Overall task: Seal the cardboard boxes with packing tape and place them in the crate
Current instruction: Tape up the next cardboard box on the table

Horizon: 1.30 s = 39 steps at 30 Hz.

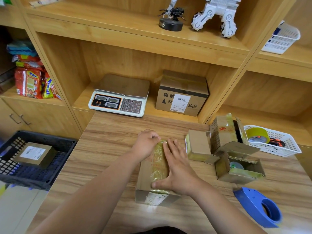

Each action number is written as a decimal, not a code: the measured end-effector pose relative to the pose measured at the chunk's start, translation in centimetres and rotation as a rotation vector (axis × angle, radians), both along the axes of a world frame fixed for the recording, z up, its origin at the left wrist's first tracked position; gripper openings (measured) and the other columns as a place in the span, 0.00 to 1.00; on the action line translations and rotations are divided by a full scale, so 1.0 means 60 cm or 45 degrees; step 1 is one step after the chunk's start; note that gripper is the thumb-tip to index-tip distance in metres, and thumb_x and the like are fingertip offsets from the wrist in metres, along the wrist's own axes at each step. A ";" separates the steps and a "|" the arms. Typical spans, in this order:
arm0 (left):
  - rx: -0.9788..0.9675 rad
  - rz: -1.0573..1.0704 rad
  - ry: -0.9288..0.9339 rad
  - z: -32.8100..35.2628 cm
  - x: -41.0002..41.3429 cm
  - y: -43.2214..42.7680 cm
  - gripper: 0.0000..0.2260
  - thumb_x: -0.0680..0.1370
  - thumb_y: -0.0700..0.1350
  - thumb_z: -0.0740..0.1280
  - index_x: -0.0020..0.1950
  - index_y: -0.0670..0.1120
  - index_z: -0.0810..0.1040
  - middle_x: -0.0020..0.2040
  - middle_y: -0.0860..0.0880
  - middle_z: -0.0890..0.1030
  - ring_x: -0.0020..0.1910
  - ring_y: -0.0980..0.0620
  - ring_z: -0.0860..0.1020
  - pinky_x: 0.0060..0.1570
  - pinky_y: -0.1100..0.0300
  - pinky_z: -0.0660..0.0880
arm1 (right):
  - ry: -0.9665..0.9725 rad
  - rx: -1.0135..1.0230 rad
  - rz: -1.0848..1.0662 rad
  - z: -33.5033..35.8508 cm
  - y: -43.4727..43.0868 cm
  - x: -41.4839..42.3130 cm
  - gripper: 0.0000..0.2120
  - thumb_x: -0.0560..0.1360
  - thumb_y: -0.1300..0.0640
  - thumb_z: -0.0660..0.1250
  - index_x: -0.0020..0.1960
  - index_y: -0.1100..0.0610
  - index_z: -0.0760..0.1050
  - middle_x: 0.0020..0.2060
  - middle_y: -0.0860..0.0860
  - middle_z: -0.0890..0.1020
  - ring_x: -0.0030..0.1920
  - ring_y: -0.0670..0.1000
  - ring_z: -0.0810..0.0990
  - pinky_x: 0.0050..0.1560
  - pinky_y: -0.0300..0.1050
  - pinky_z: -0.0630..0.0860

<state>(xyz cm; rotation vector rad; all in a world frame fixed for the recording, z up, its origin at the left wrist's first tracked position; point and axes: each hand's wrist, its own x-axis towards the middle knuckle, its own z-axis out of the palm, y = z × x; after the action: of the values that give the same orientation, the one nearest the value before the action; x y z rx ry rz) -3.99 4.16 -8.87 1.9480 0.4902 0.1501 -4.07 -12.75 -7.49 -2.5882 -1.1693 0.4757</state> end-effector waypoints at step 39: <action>-0.066 0.209 -0.315 -0.010 -0.096 -0.043 0.12 0.70 0.37 0.73 0.33 0.54 0.79 0.45 0.55 0.79 0.58 0.58 0.74 0.58 0.62 0.66 | 0.105 0.911 -0.604 -0.051 0.001 -0.006 0.20 0.70 0.57 0.74 0.58 0.47 0.71 0.65 0.45 0.68 0.68 0.41 0.63 0.71 0.38 0.59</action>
<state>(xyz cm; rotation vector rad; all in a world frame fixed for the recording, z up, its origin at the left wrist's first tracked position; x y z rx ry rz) -9.74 1.57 -9.47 1.8075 0.4838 0.4732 -4.41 -12.69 -10.54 -2.0730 -0.5175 0.0361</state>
